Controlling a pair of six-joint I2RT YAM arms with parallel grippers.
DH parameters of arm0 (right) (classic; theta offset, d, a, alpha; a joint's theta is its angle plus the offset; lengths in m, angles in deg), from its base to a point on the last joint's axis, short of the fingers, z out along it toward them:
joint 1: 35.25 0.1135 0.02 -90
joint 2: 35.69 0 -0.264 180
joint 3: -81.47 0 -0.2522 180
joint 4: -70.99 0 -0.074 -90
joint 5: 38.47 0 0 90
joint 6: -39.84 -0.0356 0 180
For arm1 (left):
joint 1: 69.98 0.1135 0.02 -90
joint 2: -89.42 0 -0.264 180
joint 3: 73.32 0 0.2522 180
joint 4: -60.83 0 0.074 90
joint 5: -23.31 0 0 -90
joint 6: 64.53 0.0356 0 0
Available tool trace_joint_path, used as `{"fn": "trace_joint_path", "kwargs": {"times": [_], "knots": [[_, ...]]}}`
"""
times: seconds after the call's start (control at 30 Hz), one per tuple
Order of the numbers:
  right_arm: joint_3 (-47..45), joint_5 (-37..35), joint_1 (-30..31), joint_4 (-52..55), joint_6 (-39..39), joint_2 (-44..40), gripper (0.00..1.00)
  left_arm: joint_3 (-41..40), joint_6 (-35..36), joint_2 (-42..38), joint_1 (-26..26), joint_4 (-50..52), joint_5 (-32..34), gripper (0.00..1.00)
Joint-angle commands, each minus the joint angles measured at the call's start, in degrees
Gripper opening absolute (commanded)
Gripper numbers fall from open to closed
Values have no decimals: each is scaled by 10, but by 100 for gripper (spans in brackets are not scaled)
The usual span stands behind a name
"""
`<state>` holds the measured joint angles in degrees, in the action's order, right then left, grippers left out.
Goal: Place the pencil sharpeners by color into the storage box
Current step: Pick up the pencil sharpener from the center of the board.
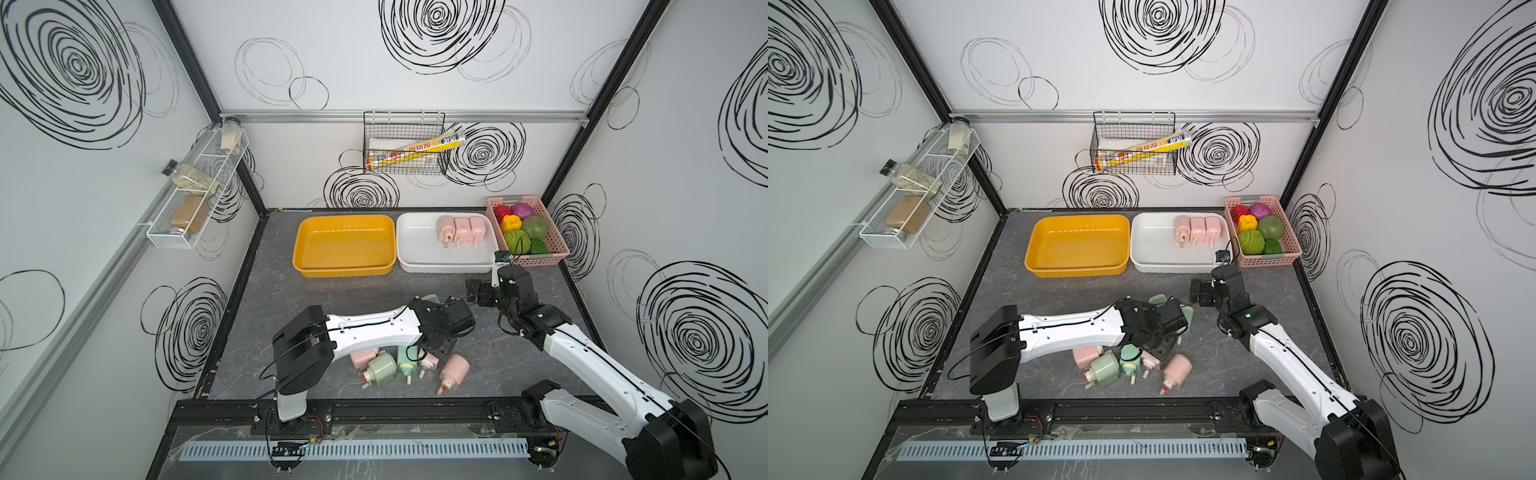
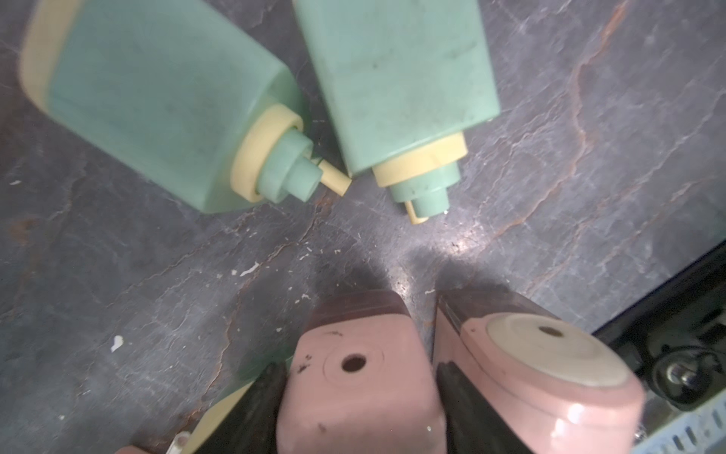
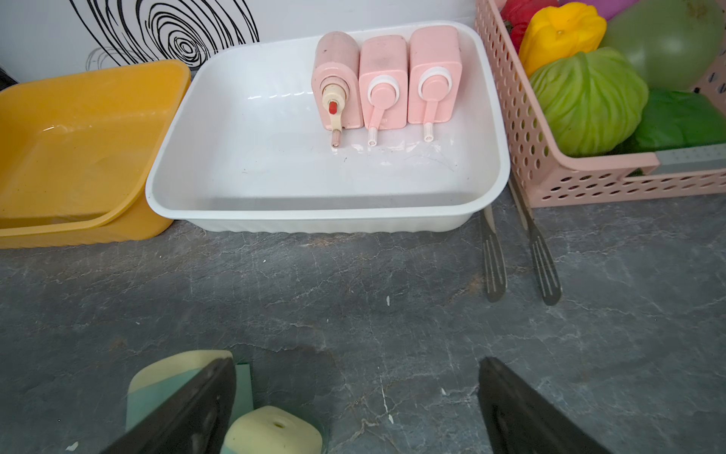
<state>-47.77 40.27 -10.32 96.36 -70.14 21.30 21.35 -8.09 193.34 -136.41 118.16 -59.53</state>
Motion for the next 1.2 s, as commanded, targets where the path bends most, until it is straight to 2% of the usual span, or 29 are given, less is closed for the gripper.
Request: {"fn": "trace_joint_path", "kwargs": {"times": [0.0,0.1,0.3,0.47,0.6,0.67,0.73,0.87,1.0,1.17], "knots": [[14,9,-1,-4,6,-7,100,14,10,-63,18,5,22,1],[21,20,-1,-6,7,-7,100,8,19,-94,37,0,16,0],[26,89,-1,-27,29,-12,100,-25,29,-137,105,-35,10,0],[18,146,-1,-71,52,-7,100,-49,5,-155,163,-99,10,0],[15,240,0,-117,82,-2,100,-35,-123,-146,198,-95,69,0],[13,287,4,-136,110,2,100,-4,-204,-137,199,-50,118,0],[12,318,10,-155,137,9,100,37,-257,-121,205,-11,128,0],[11,320,42,-189,193,25,100,113,-338,-75,241,55,59,0],[-5,292,98,-237,281,31,100,128,-417,-42,278,66,-36,0],[33,272,120,-215,354,93,100,177,-483,-2,283,114,-11,0]]}}
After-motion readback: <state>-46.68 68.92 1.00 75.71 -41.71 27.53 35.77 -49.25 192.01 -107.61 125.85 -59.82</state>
